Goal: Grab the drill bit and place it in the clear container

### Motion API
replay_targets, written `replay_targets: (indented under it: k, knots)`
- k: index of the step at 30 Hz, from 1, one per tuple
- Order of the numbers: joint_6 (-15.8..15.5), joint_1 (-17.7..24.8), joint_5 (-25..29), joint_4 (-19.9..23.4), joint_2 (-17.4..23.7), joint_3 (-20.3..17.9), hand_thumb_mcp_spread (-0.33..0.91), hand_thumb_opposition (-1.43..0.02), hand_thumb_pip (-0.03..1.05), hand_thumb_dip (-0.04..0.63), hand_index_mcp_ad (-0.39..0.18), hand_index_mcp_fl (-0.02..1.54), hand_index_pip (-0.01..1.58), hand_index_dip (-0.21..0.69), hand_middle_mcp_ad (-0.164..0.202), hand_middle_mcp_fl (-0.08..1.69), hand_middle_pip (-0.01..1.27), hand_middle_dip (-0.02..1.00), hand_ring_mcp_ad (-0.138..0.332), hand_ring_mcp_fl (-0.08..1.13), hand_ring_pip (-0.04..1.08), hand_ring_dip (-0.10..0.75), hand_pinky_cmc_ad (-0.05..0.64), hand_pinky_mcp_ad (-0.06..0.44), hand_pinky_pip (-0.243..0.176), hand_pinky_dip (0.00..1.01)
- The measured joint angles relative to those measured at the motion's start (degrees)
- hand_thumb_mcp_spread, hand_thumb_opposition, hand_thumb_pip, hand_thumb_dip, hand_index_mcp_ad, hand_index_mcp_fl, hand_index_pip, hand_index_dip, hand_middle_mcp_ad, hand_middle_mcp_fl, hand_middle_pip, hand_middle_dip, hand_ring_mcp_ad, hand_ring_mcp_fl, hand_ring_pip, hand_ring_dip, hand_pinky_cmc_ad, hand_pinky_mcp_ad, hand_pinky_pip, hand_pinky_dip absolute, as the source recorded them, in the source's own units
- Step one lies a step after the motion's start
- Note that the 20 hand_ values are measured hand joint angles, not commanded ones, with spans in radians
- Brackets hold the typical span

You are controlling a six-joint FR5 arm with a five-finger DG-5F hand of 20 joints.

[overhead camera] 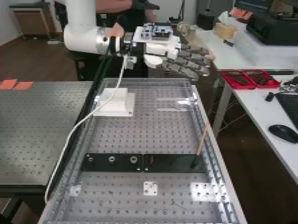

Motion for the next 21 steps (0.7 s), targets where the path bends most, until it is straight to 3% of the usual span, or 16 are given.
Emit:
replay_targets:
  k: [7,13,21]
  knots:
    - [-0.91,-0.6,-2.05,-0.05,0.64,0.28,0.29,-0.71,0.32,0.086,-0.098,0.04,0.11,0.169,0.075,0.03,0.14,0.17,0.23,0.01,0.08,0.005,0.328,0.171,-0.138,0.3]
    - [-0.84,-0.42,-0.57,-0.15,0.87,0.47,0.29,-0.71,0.31,0.087,-0.094,0.04,0.1,0.173,0.075,0.02,0.14,0.17,0.232,0.01,0.08,0.005,0.332,0.176,-0.14,0.3]
    - [-2.52,0.04,-2.8,-0.29,1.48,0.46,0.29,-0.68,0.26,0.052,-0.087,0.04,0.1,0.188,0.077,0.02,0.14,0.17,0.239,0.01,0.08,0.005,0.333,0.182,-0.14,0.3]
